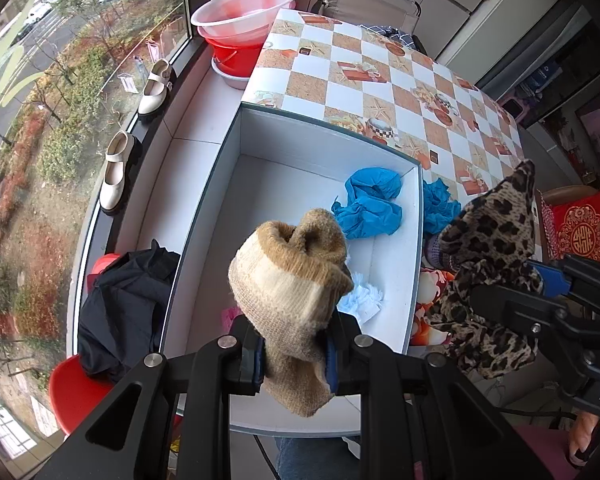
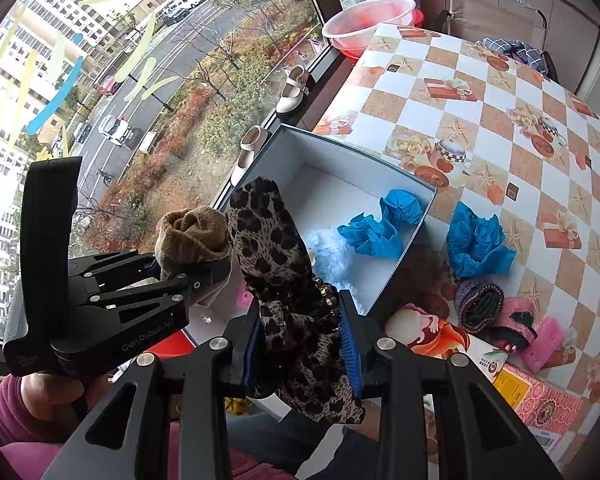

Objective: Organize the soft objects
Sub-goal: 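Release the beige hat into the box with left tool while right tool releases the scarf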

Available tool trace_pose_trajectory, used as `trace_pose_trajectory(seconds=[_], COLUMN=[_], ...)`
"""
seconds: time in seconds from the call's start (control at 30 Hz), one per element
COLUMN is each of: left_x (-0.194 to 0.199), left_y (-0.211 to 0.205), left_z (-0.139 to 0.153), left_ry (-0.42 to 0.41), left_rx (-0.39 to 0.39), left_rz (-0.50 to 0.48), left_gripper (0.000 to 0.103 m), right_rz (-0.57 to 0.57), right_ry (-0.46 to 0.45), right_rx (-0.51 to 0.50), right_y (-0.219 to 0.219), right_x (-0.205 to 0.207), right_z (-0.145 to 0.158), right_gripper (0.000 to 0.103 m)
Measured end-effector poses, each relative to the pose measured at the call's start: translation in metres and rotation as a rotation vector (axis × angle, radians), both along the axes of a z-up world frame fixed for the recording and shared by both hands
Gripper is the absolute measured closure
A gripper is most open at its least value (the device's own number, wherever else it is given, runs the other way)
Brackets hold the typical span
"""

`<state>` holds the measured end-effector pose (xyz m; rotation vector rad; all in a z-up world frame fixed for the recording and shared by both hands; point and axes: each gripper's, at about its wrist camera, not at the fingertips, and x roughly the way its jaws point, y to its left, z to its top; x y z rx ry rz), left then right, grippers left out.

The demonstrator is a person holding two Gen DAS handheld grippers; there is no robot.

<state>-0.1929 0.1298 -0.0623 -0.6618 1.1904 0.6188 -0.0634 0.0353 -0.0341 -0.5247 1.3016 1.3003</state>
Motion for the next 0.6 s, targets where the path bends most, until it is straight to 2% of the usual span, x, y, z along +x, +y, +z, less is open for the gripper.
trace_pose_trajectory(seconds=[0.6], left_x=[0.008], left_y=[0.018], left_z=[-0.017], left_ry=[0.033], left_rx=[-0.017], left_rz=[-0.025], left_gripper=[0.079], right_rz=[-0.005], right_ry=[-0.011], right_rx=[-0.029], right_y=[0.036], right_x=[0.004], right_z=[-0.006], right_gripper=[0.068])
